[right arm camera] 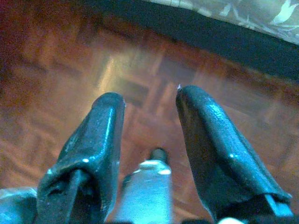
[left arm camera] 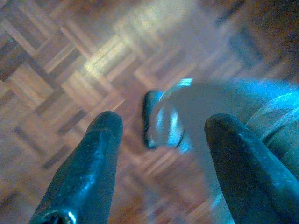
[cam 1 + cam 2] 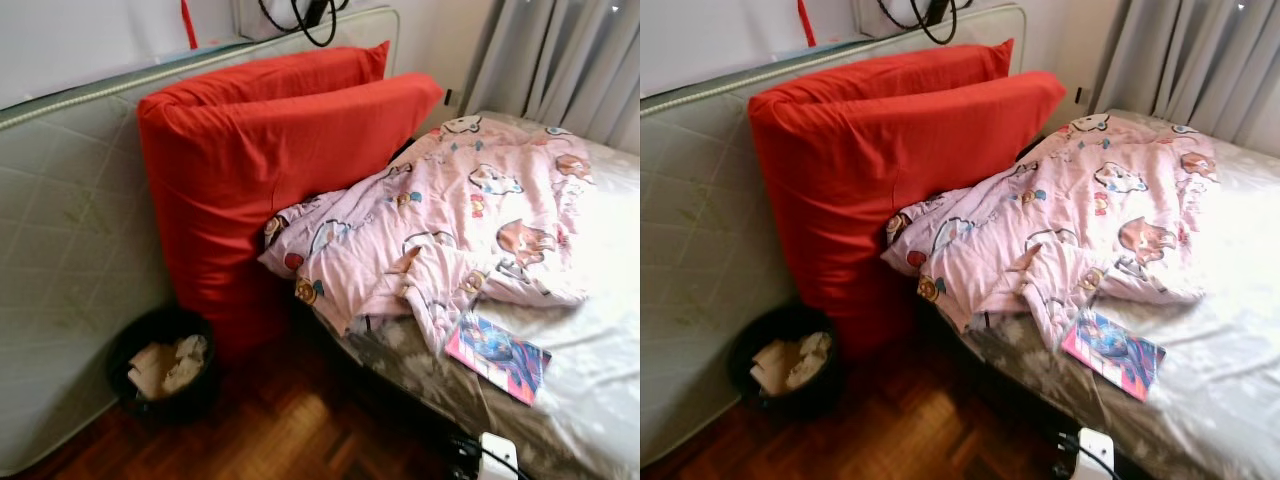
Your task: Clean up the room
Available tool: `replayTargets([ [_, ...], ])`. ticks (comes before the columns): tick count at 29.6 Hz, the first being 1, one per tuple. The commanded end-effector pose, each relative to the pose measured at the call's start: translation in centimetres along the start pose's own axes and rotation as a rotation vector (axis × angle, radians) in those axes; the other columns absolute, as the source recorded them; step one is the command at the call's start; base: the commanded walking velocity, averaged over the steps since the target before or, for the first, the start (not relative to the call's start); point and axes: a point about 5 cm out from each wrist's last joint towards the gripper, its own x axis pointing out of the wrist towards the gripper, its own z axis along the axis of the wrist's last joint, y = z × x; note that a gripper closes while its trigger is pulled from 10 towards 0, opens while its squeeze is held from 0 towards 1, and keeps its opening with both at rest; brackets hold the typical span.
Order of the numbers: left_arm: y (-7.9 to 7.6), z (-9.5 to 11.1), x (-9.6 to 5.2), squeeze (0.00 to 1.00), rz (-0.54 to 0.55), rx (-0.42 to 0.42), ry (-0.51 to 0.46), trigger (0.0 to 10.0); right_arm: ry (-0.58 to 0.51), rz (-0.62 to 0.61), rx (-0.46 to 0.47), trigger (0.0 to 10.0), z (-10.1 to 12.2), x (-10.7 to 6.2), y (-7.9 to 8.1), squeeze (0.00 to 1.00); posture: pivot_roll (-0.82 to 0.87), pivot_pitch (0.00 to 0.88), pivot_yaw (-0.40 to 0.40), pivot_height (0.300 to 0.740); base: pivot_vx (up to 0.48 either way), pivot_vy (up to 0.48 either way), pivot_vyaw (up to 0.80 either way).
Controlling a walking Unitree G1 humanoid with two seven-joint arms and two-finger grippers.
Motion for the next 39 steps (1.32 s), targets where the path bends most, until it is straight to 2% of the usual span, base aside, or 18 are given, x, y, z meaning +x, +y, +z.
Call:
replayTargets([
  [1,-0.6,1.0,0.3,0.0,-0.032,0.019,-0.029,10.0,0.022,-0.047,0.006,10.0,-0.6,-0.4,-1.7,0.0,0.09,0.0,-0.03,0.74,0.311,0.0,-0.76],
  [4,0.1,1.3,0.3,0.0,-0.025,0.017,-0.034,10.0,0.024,-0.046,0.001,10.0,-0.6,-0.4,-1.7,0.0,0.09,0.0,-0.029,0.74,0.31,0.0,-0.77],
  [7,0.0,2.1,0.5,0.0,-0.027,0.019,-0.041,10.0,0.022,-0.047,0.002,10.0,-0.6,-0.4,-1.7,0.0,0.09,0.0,-0.029,0.74,0.311,0.0,-0.69],
  [11,-2.4,3.1,1.1,0.0,-0.051,0.028,-0.052,10.0,0.018,-0.046,-0.008,10.0,-0.6,-0.4,-1.6,0.0,0.09,0.0,-0.028,0.74,0.313,0.0,0.0],
  [14,-3.7,3.2,1.3,0.0,-0.064,0.031,-0.052,10.0,0.014,-0.045,0.003,10.0,-0.6,-0.4,-1.6,0.0,0.09,0.0,-0.026,0.74,0.31,0.0,0.0],
  [16,-4.0,3.2,1.3,0.0,-0.067,0.033,-0.05,10.0,0.013,-0.046,0.004,10.0,-0.6,-0.4,-1.6,0.0,0.09,0.0,-0.026,0.74,0.307,0.0,0.0],
  [19,-3.6,3.4,1.3,0.0,-0.061,0.032,-0.049,10.0,0.01,-0.044,0.006,10.0,-0.6,-0.4,-1.6,0.0,0.09,0.0,-0.026,0.74,0.311,0.0,0.0],
  [24,-0.7,4.3,1.1,0.0,-0.024,0.035,-0.061,10.0,0.008,-0.045,0.007,10.0,-0.6,-0.4,-1.6,0.0,0.09,0.0,-0.026,0.74,0.221,0.0,0.0],
  [27,0.0,5.2,1.0,0.0,-0.007,0.029,-0.114,10.0,0.007,-0.045,0.008,10.0,-0.6,-0.4,-1.6,0.0,0.09,0.0,-0.026,0.74,0.0,0.0,0.0],
  [29,0.0,5.2,1.0,0.0,-0.007,0.029,-0.114,10.0,0.007,-0.045,0.008,10.0,-0.6,-0.4,-1.6,0.0,0.09,0.0,-0.026,0.74,0.0,0.0,0.0],
  [30,0.5,6.4,0.9,0.0,0.013,0.025,-0.183,10.0,0.007,-0.044,0.006,10.0,-0.6,-0.4,-1.7,0.0,0.09,0.0,-0.032,0.74,0.0,0.0,0.0],
  [31,0.5,6.4,0.9,0.0,0.013,0.025,-0.183,10.0,0.007,-0.044,0.006,10.0,-0.6,-0.4,-1.7,0.0,0.09,0.0,-0.032,0.74,0.0,0.0,0.0],
  [34,1.1,8.9,0.8,0.0,0.022,0.022,-0.307,10.0,0.009,-0.044,-0.001,10.0,-0.6,-0.4,-1.8,0.0,0.09,0.0,-0.036,0.74,0.0,0.0,0.0],
  [35,1.1,8.9,0.8,0.0,0.022,0.022,-0.307,10.0,0.009,-0.044,-0.001,10.0,-0.6,-0.4,-1.8,0.0,0.09,0.0,-0.036,0.74,0.0,0.0,0.0],
  [36,1.0,10.0,0.7,0.0,0.016,0.025,-0.348,10.0,0.009,-0.043,-0.003,10.0,-0.5,-0.4,-1.8,0.0,0.09,0.0,-0.036,0.74,0.0,0.0,0.0],
  [37,0.5,12.8,0.7,0.0,-0.005,0.024,-0.435,10.0,0.009,-0.044,-0.006,10.0,-0.5,-0.4,-1.9,0.0,0.09,0.0,-0.036,0.74,0.0,0.0,0.0],
  [38,0.5,12.8,0.7,0.0,-0.005,0.024,-0.435,10.0,0.009,-0.044,-0.006,10.0,-0.5,-0.4,-1.9,0.0,0.09,0.0,-0.036,0.74,0.0,0.0,0.0],
  [39,0.0,15.2,0.6,0.0,-0.022,0.027,-0.496,10.0,0.009,-0.045,-0.007,10.0,-0.5,-0.4,-1.9,0.0,0.09,0.0,-0.036,0.74,0.0,0.0,0.0],
])
